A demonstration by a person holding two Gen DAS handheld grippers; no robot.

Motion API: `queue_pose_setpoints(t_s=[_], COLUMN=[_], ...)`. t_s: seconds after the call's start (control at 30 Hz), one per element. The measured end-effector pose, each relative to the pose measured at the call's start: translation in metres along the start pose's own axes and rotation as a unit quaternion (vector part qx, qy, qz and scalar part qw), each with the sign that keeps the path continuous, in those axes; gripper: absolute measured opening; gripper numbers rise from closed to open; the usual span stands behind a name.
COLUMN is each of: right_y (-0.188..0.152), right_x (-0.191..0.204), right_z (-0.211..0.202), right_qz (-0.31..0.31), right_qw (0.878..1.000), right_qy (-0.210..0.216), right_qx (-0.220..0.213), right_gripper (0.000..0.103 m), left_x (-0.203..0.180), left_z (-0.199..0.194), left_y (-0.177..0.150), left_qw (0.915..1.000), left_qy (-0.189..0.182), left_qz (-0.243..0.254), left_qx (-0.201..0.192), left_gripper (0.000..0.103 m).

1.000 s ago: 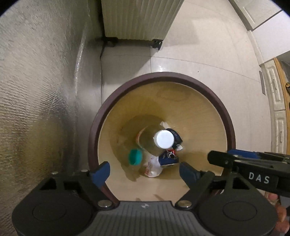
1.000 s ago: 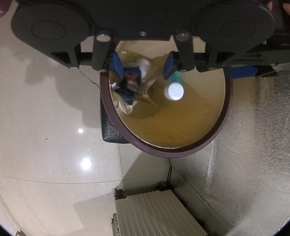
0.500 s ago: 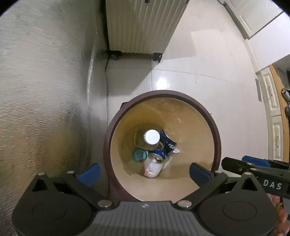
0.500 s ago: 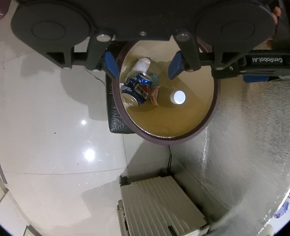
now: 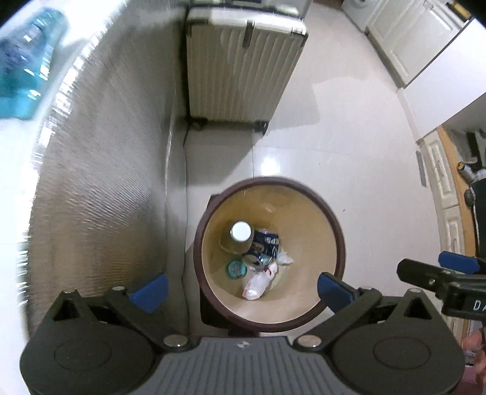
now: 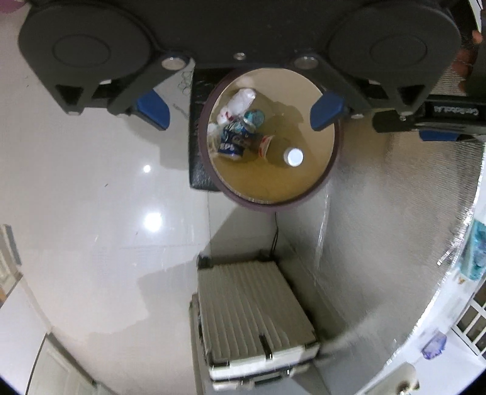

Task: Collect trash
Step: 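Move both open tools back over the table toward the remaining trash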

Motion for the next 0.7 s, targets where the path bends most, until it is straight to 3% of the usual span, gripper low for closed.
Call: queue_pose_setpoints(t_s=[0.33, 0.7], right_y=[0.001, 0.0], right_x=[0.036, 0.12], right_z=[-0.064, -0.112], right_qz=[-0.034, -0.079], right_qw=[0.997, 0.987], right_qy=[-0.012, -0.01], right_qx=[-0.075, -0.139], right_gripper=[0.103, 0.103], left_x=[0.026, 0.093], left_z=[-0.087, -0.159], left_y=[-0.012, -0.028], left_qw=[0.9957, 0.9851], left_qy=[-0.006, -0.012], left_qz=[-0.011, -0.024], left_qx=[-0.092, -0.17], left_gripper=[0.103, 0.103])
Point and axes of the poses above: each gripper's, at about its wrist camera, not at the fingertips, and z roughly the way its jaws point, x to its left, y to its top, the point moved 1 cm from there along z, roughly the way its jaws point, and after that the axes turned 5 degrees about y, right-handed, at the moved point
